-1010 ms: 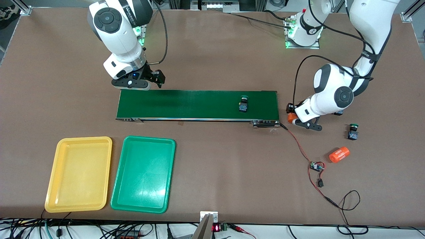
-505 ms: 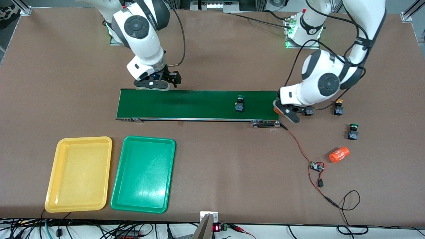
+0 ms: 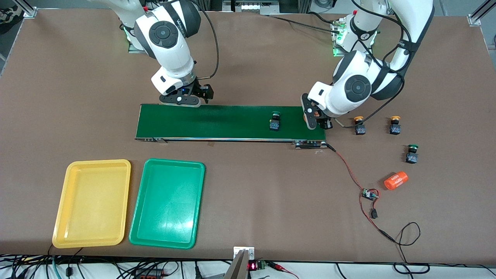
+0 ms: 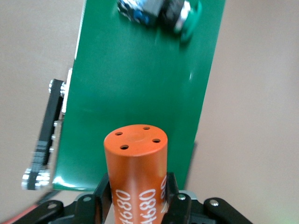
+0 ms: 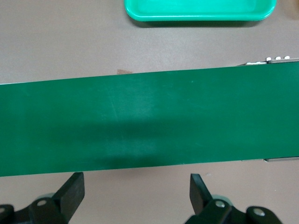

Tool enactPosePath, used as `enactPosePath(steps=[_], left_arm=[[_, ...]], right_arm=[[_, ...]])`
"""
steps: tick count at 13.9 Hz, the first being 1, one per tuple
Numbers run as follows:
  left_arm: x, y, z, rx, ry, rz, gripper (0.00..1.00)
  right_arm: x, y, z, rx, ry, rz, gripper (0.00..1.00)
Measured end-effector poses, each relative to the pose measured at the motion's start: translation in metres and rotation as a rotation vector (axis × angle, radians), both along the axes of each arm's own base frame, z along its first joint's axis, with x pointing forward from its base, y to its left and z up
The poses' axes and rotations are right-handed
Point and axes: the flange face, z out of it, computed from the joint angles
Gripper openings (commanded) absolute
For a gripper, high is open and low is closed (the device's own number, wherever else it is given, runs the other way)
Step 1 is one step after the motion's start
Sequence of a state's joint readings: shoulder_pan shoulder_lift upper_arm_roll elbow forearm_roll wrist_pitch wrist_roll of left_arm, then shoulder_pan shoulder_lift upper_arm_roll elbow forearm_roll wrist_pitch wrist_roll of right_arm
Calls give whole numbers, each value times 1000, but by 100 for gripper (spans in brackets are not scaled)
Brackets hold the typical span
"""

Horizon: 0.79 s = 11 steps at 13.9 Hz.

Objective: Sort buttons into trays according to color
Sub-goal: 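Set the cylinder on the belt while the right gripper lowers to the button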

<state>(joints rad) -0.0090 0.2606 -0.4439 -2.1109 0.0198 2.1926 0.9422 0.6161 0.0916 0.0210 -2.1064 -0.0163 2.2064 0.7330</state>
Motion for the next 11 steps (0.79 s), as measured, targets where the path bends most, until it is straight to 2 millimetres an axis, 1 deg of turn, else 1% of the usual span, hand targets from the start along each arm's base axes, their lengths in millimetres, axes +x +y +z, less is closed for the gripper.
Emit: enactPosePath(steps=[2,5,6,7,8,9,10,11], left_arm=[[-1,-3,-2,20,-13,-65,1],[-6,-14,-18,49,-7,-135,3],[-6,-18,-21,48,-8,-145,3],[-4,-21,-22,46,-7,-149,6],[-3,-22,-24,44,-6,-150,13],[-2,-23,-25,40,-7,-152,34],[-3,-26,-27,36,-9,-155,99],[-4,-28,-30,34,-7,-159,100]], right_arm=[[1,1,-1,5,-7,0,100],[4,7,-11,17,-21,6,100],[3,10,-16,19,-22,10,100],[3,12,-20,20,-23,11,100],[3,14,-24,23,-26,7,100],[4,17,-29,28,-32,4,100],[4,22,-36,37,-42,0,100],[4,28,-44,48,-53,-7,100]])
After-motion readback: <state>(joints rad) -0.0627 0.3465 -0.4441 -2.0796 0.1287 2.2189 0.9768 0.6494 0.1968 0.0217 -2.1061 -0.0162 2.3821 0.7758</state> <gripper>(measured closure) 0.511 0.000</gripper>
